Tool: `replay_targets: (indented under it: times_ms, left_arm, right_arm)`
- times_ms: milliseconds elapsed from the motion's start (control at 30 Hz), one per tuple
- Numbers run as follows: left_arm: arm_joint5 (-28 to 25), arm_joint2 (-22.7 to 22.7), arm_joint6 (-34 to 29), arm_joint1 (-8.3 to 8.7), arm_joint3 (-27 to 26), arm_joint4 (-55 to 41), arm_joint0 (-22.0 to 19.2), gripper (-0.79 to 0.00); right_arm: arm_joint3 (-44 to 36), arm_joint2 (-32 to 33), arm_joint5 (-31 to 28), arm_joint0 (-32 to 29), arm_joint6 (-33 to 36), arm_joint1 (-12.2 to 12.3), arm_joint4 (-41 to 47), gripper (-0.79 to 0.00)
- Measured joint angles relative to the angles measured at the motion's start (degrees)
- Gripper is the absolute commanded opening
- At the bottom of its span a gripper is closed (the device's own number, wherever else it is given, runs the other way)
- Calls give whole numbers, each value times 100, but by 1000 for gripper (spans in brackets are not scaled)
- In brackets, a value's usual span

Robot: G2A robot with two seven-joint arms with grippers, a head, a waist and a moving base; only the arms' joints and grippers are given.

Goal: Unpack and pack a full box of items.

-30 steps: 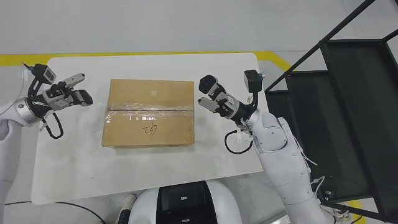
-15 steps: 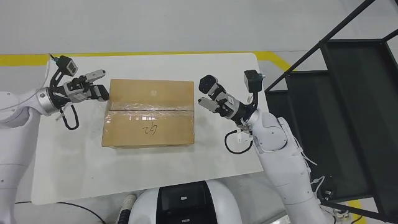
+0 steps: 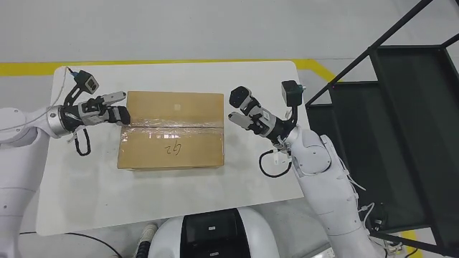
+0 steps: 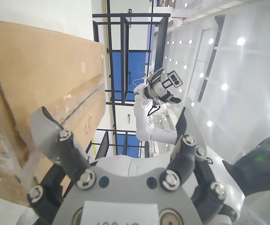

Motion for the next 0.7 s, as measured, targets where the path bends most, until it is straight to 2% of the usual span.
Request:
replay_targets:
  times_ms: [267, 500, 600, 700]
  left_arm:
    - [-8, 87, 496, 18, -95, 614, 99, 0]
    - [-64, 95, 665, 33, -224, 864, 135, 0]
    - [-138, 77, 656, 48, -328, 962, 175, 0]
    - [-138, -38, 319, 58, -347, 498, 224, 0]
  right_arm:
    - [0, 0, 0, 0, 0, 0, 0, 0]
    - [0, 0, 0, 0, 0, 0, 0, 0]
    - [0, 0, 0, 0, 0, 0, 0, 0]
    - [0, 0, 0, 0, 0, 0, 0, 0]
